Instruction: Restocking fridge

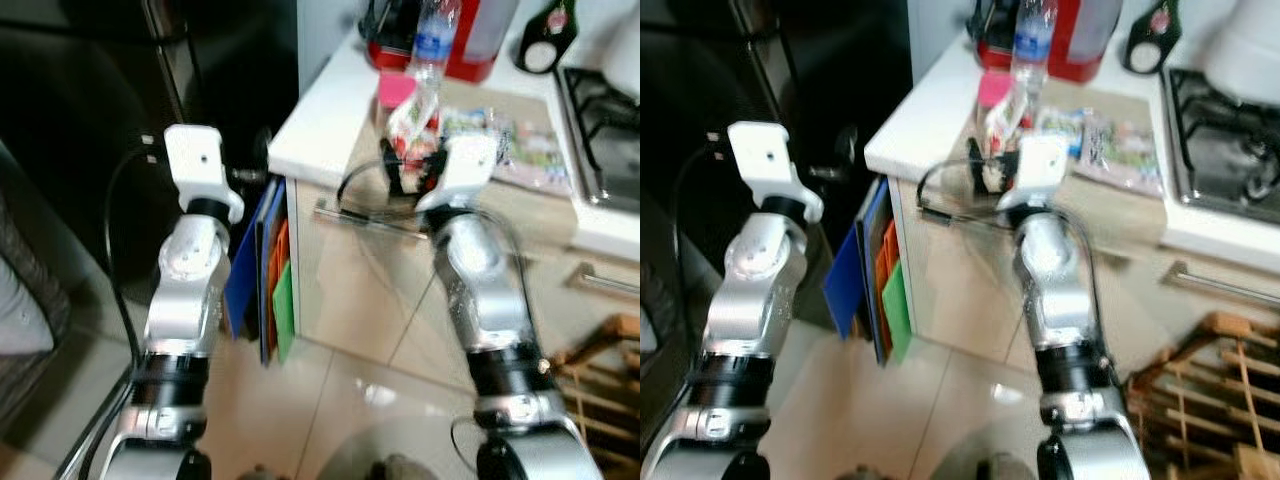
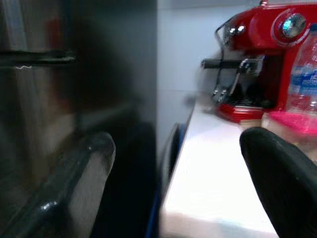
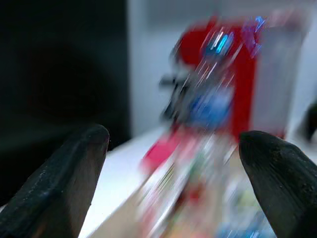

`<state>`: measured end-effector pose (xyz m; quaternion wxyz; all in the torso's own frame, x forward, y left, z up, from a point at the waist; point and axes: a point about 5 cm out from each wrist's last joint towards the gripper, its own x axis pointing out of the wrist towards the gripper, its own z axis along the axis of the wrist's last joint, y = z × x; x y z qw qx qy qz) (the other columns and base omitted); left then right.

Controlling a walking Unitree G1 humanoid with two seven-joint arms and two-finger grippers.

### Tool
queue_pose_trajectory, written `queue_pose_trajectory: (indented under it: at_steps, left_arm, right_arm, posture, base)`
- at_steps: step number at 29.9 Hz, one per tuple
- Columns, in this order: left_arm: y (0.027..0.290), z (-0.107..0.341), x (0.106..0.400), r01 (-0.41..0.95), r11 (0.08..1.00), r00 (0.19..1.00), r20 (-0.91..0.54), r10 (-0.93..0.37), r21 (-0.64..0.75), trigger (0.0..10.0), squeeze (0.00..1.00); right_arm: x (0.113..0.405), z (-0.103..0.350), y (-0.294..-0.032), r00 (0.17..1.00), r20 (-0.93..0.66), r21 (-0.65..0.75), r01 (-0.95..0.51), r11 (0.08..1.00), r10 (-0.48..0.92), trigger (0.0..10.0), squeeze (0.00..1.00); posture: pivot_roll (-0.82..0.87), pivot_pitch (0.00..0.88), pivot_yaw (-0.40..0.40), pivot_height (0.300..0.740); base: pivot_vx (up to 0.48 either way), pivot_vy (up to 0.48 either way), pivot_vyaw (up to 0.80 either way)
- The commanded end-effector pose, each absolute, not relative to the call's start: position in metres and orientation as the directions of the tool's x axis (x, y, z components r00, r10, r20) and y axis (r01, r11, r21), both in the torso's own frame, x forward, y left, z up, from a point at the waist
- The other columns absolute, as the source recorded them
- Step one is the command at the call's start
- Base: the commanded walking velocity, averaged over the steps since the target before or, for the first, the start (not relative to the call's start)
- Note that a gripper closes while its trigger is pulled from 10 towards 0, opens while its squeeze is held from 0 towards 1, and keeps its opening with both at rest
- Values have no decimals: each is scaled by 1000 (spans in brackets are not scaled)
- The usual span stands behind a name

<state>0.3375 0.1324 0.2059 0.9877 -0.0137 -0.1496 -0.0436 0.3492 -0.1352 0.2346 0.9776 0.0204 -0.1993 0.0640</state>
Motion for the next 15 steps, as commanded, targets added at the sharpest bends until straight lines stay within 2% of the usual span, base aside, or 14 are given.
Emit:
queue_pose_trajectory:
  at_steps: [1,3,8,15]
  left_arm:
    - [126,211,339,112,994,948,303,-103,-13,10000,0]
    - [125,214,338,129,991,941,317,-116,-23,10000,0]
    - [124,212,337,144,988,942,311,-122,-50,10000,0]
    - [126,210,337,148,988,945,301,-126,-51,10000,0]
  right_arm:
    - [348,242,-140,904,418,23,-104,994,85,10000,0]
    - [344,262,-145,867,496,28,-78,997,54,10000,0]
    - [344,266,-144,860,508,24,-81,996,57,10000,0]
    - [356,250,-148,922,384,101,-104,989,58,10000,0]
  posture:
    - [-50,39,-3,740]
    - [-51,32,-10,740]
    - [-53,19,-10,740]
    - [-37,10,-5,740]
  base:
    - [0,0,0]
    - [0,0,0]
    - [0,0,0]
    - [0,0,0]
